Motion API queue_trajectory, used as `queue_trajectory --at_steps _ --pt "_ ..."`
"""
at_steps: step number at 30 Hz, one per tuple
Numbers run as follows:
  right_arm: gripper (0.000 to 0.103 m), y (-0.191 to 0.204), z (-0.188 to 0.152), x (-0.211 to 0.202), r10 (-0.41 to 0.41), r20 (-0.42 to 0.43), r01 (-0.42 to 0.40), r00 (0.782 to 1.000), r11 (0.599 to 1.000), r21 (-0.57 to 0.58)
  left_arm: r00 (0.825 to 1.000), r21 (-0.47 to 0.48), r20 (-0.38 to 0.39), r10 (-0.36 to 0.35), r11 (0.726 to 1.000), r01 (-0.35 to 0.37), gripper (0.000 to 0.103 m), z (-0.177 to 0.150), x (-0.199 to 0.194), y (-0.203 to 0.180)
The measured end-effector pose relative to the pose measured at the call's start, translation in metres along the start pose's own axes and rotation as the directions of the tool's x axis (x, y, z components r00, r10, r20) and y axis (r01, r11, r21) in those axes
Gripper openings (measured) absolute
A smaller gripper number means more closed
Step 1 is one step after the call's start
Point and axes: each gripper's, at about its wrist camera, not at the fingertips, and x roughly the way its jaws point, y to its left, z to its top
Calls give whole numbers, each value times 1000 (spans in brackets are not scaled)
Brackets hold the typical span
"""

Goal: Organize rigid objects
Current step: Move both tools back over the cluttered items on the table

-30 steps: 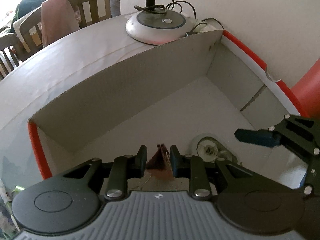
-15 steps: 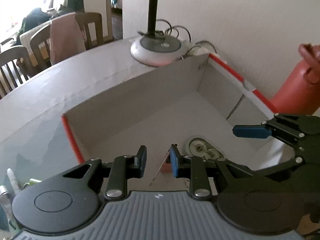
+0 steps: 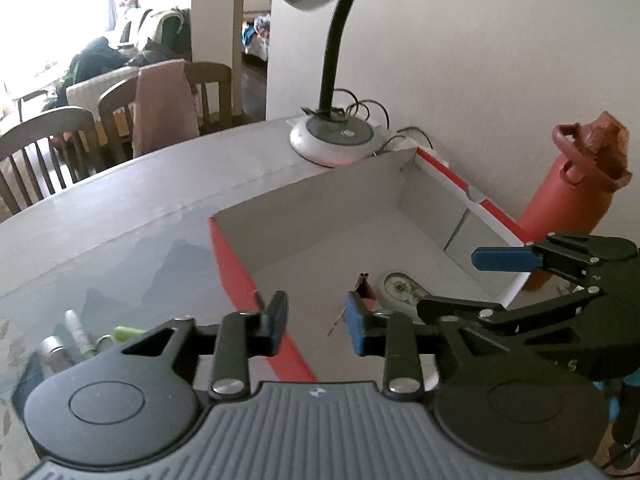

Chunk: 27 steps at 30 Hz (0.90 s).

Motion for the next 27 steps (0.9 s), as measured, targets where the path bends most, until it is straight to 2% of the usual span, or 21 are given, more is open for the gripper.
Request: queue_trajectory --at_steps 1,3,11,13,18,21,27 --pt "82 5 -1 -3 3 7 -3 1000 1000 3 1000 -3 10 0 1000 0 51 -3 -6 2" --pt "83 16 -2 -8 12 14 -13 1000 1000 7 999 -3 37 6 1000 -6 58 -10 -20 7" --pt "92 57 -4 -23 57 60 -58 997 998 6 997 -29 79 21 999 -19 59 -37 -68 32" --pt "97 68 -6 -27 63 77 -64 995 998 2 995 -37 91 30 999 -27 67 -45 -80 39" --pt "101 94 -11 -34 97 102 -95 990 995 -25 991 -63 121 64 996 -57 69 -66 -107 56" --pt "103 106 -17 -37 120 113 -117 986 992 -37 987 -89 132 88 993 -76 81 -81 -124 67" --pt "103 131 -26 -38 153 107 -148 982 987 -56 981 -146 145 128 983 -107 82 -112 -152 90"
